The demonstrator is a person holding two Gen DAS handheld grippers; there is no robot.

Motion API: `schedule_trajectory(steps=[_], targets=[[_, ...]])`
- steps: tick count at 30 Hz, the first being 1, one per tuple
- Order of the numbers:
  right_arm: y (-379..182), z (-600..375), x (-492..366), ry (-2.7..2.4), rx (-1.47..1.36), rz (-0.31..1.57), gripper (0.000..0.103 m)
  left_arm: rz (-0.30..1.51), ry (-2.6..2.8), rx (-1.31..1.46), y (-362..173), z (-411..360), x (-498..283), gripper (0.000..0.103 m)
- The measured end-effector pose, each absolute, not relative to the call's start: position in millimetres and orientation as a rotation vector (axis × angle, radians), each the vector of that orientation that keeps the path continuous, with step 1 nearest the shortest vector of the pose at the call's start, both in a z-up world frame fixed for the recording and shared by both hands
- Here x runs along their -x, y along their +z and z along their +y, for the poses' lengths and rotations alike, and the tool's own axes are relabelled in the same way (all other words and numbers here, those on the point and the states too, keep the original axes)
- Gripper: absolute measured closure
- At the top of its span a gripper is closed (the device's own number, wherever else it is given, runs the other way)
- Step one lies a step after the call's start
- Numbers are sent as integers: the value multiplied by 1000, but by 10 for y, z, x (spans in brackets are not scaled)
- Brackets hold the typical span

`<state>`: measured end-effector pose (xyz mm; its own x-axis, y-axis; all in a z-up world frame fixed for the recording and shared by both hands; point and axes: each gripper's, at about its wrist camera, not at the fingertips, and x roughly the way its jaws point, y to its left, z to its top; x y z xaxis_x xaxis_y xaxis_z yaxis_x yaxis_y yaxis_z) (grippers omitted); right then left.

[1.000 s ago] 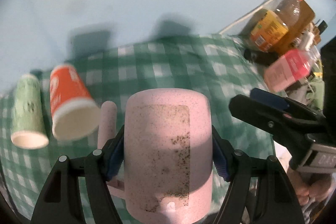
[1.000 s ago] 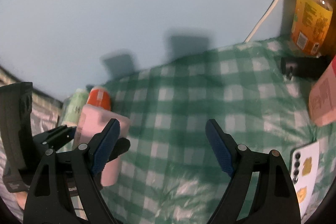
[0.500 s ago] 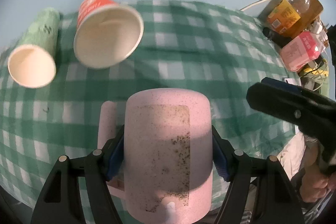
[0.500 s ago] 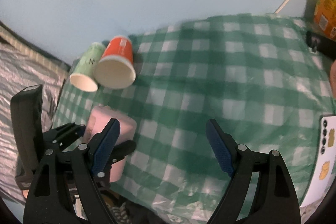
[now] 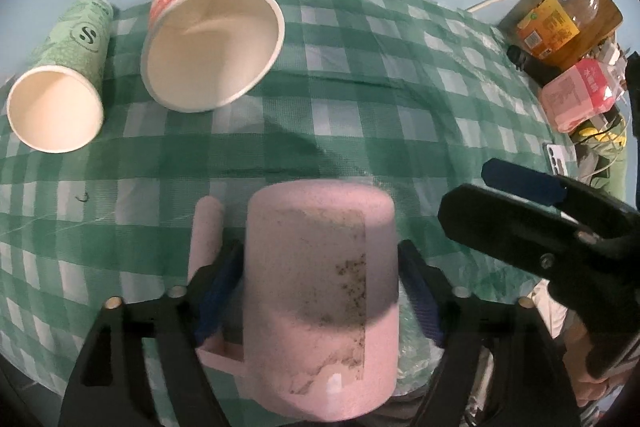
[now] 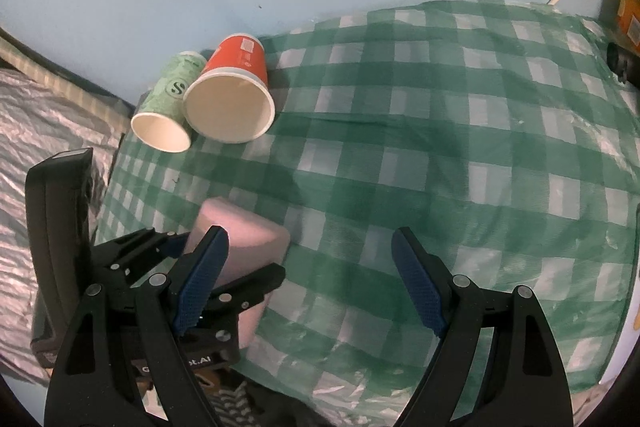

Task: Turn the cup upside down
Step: 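Close the right gripper on the pink mug's body and lift it, then rotate the right tool to turn the pink mug upright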

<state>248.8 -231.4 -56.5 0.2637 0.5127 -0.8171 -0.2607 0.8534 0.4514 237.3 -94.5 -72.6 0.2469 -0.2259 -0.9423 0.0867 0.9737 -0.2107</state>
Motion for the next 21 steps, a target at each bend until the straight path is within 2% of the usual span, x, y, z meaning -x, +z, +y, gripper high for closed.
schedule_trajectory(steps=[9, 14, 21], targets=[[-352, -2349, -2465, 509, -329, 1172, 19, 1260, -239, 117, -382, -704, -2175, 20], [-287, -2229, -2414, 526, -349, 1177, 19, 1203, -218, 145, -196, -402, -2001, 13], [-509, -1923, -2377, 538, -328, 1235, 19, 1188, -163, 186, -293, -67, -1875, 13]])
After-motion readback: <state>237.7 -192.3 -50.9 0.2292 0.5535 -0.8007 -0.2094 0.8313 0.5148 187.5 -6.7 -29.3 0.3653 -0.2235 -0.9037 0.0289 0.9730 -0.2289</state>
